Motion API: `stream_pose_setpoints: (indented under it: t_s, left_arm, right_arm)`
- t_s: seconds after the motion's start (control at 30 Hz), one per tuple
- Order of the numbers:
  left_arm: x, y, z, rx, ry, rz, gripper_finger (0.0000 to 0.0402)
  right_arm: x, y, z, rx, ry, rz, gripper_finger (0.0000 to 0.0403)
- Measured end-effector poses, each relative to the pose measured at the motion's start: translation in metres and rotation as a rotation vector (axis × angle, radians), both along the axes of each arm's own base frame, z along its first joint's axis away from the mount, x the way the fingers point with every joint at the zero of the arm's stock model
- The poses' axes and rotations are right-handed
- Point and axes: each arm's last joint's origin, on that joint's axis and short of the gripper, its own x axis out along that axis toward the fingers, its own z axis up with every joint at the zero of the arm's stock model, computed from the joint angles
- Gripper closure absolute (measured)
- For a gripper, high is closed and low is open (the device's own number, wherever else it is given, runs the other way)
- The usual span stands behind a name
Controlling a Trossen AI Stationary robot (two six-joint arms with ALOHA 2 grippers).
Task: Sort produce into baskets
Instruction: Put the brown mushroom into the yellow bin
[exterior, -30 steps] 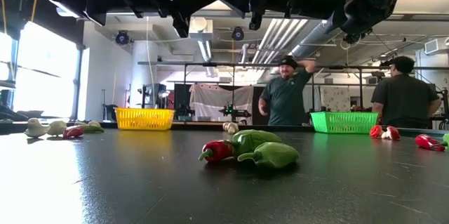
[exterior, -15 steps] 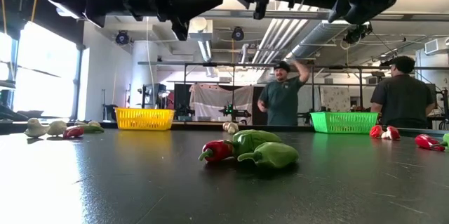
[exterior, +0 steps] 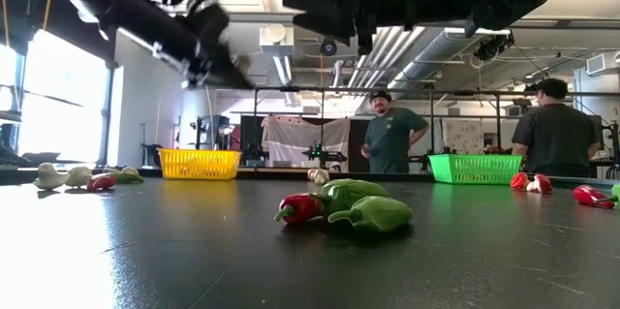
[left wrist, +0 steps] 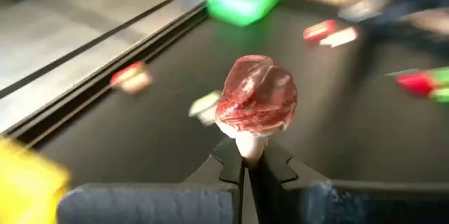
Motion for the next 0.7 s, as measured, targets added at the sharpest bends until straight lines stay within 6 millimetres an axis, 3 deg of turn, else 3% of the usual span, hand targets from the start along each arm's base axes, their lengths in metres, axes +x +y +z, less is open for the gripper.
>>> stream_pose_setpoints:
  t_s: [0.13, 0.4, 0.7]
  left_arm:
    - [-0.02, 0.025, -0.009, -0.021, 0.143, 0.175, 0.0401]
    - [-0.042, 0.065, -0.02, -0.074, 0.204, 0.315, 0.0401]
    - [-0.046, 0.076, -0.03, -0.082, 0.257, 0.35, 0.0383]
  right_arm:
    - [0.0, 0.0, -0.001, -0.001, 0.013, 0.0, 0.0213]
    - [0.0, 0.0, -0.001, 0.0, 0.015, -0.001, 0.0213]
    - [0.0, 0.0, -0.003, 0.014, 0.028, -0.001, 0.0213]
